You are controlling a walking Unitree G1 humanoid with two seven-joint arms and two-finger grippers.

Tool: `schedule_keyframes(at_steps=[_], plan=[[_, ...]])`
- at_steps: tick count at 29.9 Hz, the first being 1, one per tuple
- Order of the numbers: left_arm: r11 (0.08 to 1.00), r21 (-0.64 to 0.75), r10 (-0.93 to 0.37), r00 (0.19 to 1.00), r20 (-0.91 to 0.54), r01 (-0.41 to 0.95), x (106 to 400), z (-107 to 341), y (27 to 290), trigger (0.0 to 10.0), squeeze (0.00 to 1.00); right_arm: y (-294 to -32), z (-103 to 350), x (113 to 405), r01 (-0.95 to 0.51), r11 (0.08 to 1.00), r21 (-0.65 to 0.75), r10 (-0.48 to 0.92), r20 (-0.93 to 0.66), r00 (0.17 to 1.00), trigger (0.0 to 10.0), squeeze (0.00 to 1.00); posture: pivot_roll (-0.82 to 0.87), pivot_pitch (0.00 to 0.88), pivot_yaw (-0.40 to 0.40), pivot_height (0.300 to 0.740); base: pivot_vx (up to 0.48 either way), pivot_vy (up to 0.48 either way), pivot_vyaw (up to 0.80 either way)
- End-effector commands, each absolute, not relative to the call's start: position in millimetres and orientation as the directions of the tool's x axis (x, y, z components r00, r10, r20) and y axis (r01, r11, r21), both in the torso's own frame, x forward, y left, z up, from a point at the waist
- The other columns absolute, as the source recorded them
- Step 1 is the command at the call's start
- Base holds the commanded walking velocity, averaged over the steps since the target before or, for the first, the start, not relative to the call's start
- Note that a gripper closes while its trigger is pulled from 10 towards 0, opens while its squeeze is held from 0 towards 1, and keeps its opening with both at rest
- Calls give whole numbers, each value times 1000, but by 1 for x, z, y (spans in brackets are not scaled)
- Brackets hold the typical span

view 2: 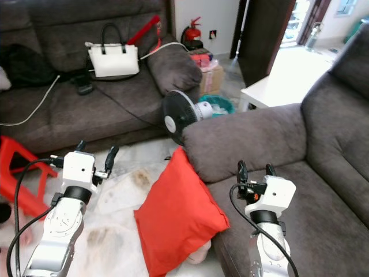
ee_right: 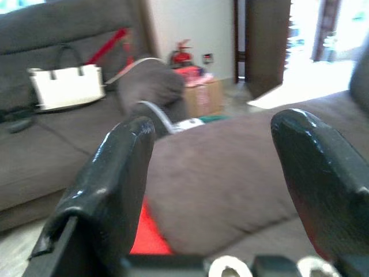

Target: Move the pillow to the sofa from floor

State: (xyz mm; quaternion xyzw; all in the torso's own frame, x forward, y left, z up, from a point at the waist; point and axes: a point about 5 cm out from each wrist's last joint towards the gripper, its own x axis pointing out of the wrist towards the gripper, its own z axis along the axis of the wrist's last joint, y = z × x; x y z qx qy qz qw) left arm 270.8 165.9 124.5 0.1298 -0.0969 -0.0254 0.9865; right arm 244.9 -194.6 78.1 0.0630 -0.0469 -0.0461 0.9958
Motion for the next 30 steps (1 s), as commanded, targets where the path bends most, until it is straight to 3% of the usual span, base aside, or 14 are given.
schedule_keyframes(at_steps=[1, 30], plan=[[966, 258, -83, 979, 189, 32, 270, 128, 165, 10000, 0, -193, 80, 245, 90, 984, 156, -105, 88, 991, 10000, 0, 141, 20, 2, 740, 0, 0, 0], [964, 261, -99, 980, 175, 51, 274, 130, 163, 10000, 0, -193, 83, 248, 91, 984, 155, -106, 90, 990, 10000, 0, 141, 48, 3, 740, 0, 0, 0]])
